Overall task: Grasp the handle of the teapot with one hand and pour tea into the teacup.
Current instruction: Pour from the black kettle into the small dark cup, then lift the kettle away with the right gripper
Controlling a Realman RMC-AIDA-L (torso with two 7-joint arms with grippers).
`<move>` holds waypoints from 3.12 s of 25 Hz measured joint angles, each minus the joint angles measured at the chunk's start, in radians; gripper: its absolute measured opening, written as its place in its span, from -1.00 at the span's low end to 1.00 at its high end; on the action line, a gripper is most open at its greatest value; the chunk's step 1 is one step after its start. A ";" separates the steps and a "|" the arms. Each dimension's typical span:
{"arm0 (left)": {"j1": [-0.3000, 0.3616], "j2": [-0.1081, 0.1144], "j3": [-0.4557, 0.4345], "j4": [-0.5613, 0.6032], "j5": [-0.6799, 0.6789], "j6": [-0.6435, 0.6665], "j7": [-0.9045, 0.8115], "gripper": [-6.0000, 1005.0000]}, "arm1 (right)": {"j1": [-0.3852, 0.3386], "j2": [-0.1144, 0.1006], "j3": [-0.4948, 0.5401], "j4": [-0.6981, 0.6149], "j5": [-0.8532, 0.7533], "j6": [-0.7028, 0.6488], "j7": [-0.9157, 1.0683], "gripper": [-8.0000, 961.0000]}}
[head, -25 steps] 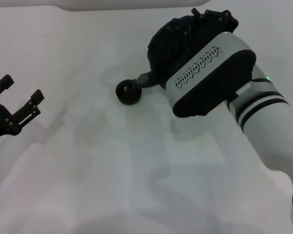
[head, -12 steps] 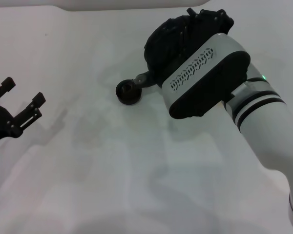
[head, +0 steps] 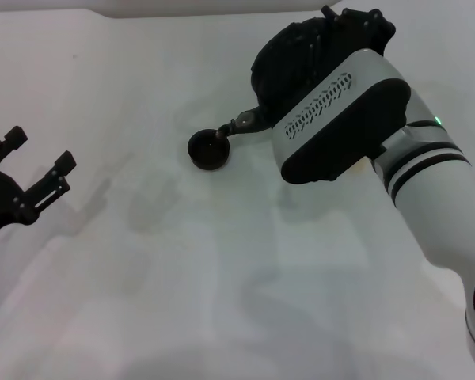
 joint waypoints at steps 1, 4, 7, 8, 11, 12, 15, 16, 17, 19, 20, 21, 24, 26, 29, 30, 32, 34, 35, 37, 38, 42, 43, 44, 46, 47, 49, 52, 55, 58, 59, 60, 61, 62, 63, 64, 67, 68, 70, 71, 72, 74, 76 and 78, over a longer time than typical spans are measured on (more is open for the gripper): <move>0.000 0.000 0.000 0.000 0.000 0.000 0.000 0.68 | 0.001 0.000 -0.001 -0.003 0.000 -0.005 0.000 -0.77; 0.000 0.000 0.000 0.000 0.000 -0.001 0.000 0.68 | 0.001 0.000 -0.001 -0.008 0.001 -0.008 0.000 -0.77; 0.000 0.000 0.000 0.000 0.000 -0.001 0.000 0.68 | 0.001 0.000 -0.002 -0.010 0.001 -0.009 0.000 -0.77; 0.000 0.000 0.000 0.000 0.000 -0.001 -0.001 0.68 | 0.002 0.000 -0.003 -0.011 0.001 -0.009 0.000 -0.77; 0.000 0.000 0.000 0.000 0.000 -0.001 -0.001 0.68 | 0.007 0.000 -0.013 -0.012 0.001 -0.013 -0.003 -0.77; 0.000 0.000 0.000 0.000 0.000 -0.001 -0.001 0.68 | 0.009 0.000 -0.017 -0.012 0.001 -0.016 -0.006 -0.76; -0.001 0.000 0.000 0.000 0.000 -0.001 -0.002 0.68 | 0.013 0.000 -0.027 -0.013 0.003 -0.032 -0.019 -0.77; -0.001 0.000 0.000 0.000 0.000 -0.002 -0.002 0.68 | 0.014 0.000 -0.029 -0.013 0.003 -0.037 -0.020 -0.77; -0.001 0.000 0.000 0.000 0.000 -0.002 -0.003 0.68 | 0.014 0.000 -0.030 -0.013 0.003 -0.038 -0.021 -0.77; -0.001 0.000 0.000 0.000 0.000 -0.003 -0.003 0.68 | 0.014 0.000 -0.030 -0.013 0.003 -0.038 -0.022 -0.77; -0.002 0.000 0.000 0.000 0.000 -0.003 -0.003 0.68 | 0.014 0.000 -0.030 -0.013 0.003 -0.038 -0.022 -0.77; -0.001 0.000 0.000 0.000 0.000 -0.004 -0.003 0.68 | 0.014 0.000 -0.031 -0.013 0.003 -0.038 -0.023 -0.77; -0.001 0.000 0.000 0.000 0.000 -0.006 -0.003 0.68 | 0.014 0.000 -0.032 -0.013 0.003 -0.038 -0.023 -0.77; -0.001 0.000 0.000 0.000 0.000 -0.007 -0.003 0.68 | 0.014 0.000 -0.033 -0.013 0.003 -0.038 -0.023 -0.77; -0.001 0.000 0.000 0.000 0.000 -0.008 -0.003 0.68 | 0.014 0.000 -0.035 -0.013 0.003 -0.038 -0.025 -0.76; -0.001 0.000 0.000 0.000 0.000 -0.009 -0.003 0.68 | 0.014 0.000 -0.037 -0.013 0.003 -0.038 -0.027 -0.76; -0.002 0.000 0.000 0.000 0.000 -0.009 -0.003 0.68 | 0.014 0.000 -0.039 -0.013 0.003 -0.038 -0.032 -0.76; -0.002 0.000 0.000 0.000 0.000 -0.009 -0.002 0.68 | 0.014 0.000 -0.039 -0.013 0.003 -0.038 -0.036 -0.76; -0.003 0.000 0.000 0.000 0.000 -0.009 -0.002 0.68 | 0.014 0.000 -0.039 -0.013 0.003 -0.040 -0.036 -0.76; -0.003 0.000 0.000 0.000 0.000 -0.009 -0.001 0.68 | 0.014 0.000 -0.039 -0.013 0.006 -0.046 -0.037 -0.76; -0.003 0.000 0.000 0.000 0.000 -0.009 -0.001 0.68 | 0.017 0.000 -0.039 -0.012 0.017 -0.051 -0.040 -0.76; -0.003 0.000 0.000 0.000 0.001 -0.009 -0.001 0.68 | 0.022 0.000 -0.039 -0.012 0.028 -0.053 -0.046 -0.76; -0.004 0.000 0.000 0.000 0.001 -0.009 -0.001 0.68 | 0.023 0.000 -0.039 -0.012 0.029 -0.056 -0.046 -0.76; -0.004 0.000 0.000 0.001 0.002 -0.009 -0.001 0.68 | 0.024 0.000 -0.039 -0.012 0.029 -0.059 -0.046 -0.76; -0.004 0.000 0.000 0.002 0.002 -0.009 -0.001 0.68 | 0.024 0.000 -0.040 -0.010 0.029 -0.062 -0.047 -0.76; -0.005 0.000 0.000 0.003 0.002 -0.009 -0.001 0.68 | 0.025 0.000 -0.040 -0.008 0.029 -0.062 -0.047 -0.76; -0.005 0.000 0.000 0.003 0.002 -0.009 0.000 0.68 | 0.026 0.000 -0.040 -0.006 0.029 -0.062 -0.047 -0.76; -0.005 0.000 0.000 0.003 0.003 -0.008 0.000 0.68 | 0.027 0.000 -0.041 -0.005 0.029 -0.062 -0.047 -0.77; -0.005 0.000 0.000 0.003 0.003 -0.007 0.000 0.68 | 0.028 0.000 -0.042 -0.004 0.029 -0.060 -0.048 -0.77; -0.005 0.000 0.000 0.003 0.003 -0.006 0.000 0.68 | 0.040 0.000 -0.046 -0.004 0.043 -0.060 -0.049 -0.77; -0.005 0.000 0.000 0.003 0.003 -0.006 0.000 0.68 | 0.045 0.000 -0.049 -0.005 0.049 -0.062 -0.049 -0.77; -0.004 0.000 0.000 0.003 0.003 -0.006 0.000 0.68 | 0.050 0.000 -0.053 -0.007 0.054 -0.064 -0.049 -0.77; -0.004 0.000 0.000 0.003 0.003 -0.006 0.000 0.68 | 0.054 0.000 -0.056 -0.009 0.057 -0.066 -0.049 -0.77; -0.004 0.000 0.000 0.003 0.003 -0.006 0.000 0.68 | 0.055 0.000 -0.057 -0.010 0.057 -0.066 -0.049 -0.77; -0.004 0.000 0.000 0.003 0.003 -0.006 0.000 0.68 | 0.055 0.000 -0.057 -0.010 0.057 -0.067 -0.049 -0.77; -0.003 0.000 0.000 0.003 0.003 -0.006 0.000 0.68 | 0.055 0.000 -0.057 -0.010 0.057 -0.067 -0.049 -0.77; -0.002 0.000 0.000 0.003 0.003 -0.006 0.000 0.68 | 0.057 0.000 -0.058 -0.010 0.057 -0.067 -0.049 -0.77; -0.002 0.000 0.000 0.003 0.003 -0.006 0.000 0.68 | 0.058 0.000 -0.058 -0.010 0.058 -0.067 -0.049 -0.77; -0.001 0.000 0.000 0.003 0.003 -0.006 0.000 0.68 | 0.062 0.000 -0.058 -0.010 0.063 -0.067 -0.049 -0.77; -0.001 0.000 0.000 0.003 0.003 -0.006 0.000 0.68 | 0.063 0.000 -0.059 -0.011 0.066 -0.067 -0.049 -0.77; 0.000 0.000 0.000 0.003 0.003 -0.006 0.000 0.68 | 0.064 0.000 -0.060 -0.011 0.067 -0.067 -0.049 -0.77; 0.000 0.000 0.000 0.003 0.003 -0.008 0.000 0.68 | 0.064 0.000 -0.060 -0.012 0.068 -0.067 -0.049 -0.77; 0.000 0.000 0.000 0.003 0.003 -0.008 0.000 0.68 | 0.065 0.000 -0.060 -0.013 0.068 -0.067 -0.050 -0.77; 0.000 0.000 0.000 0.004 0.003 -0.009 0.000 0.68 | 0.066 0.000 -0.061 -0.013 0.068 -0.067 -0.051 -0.77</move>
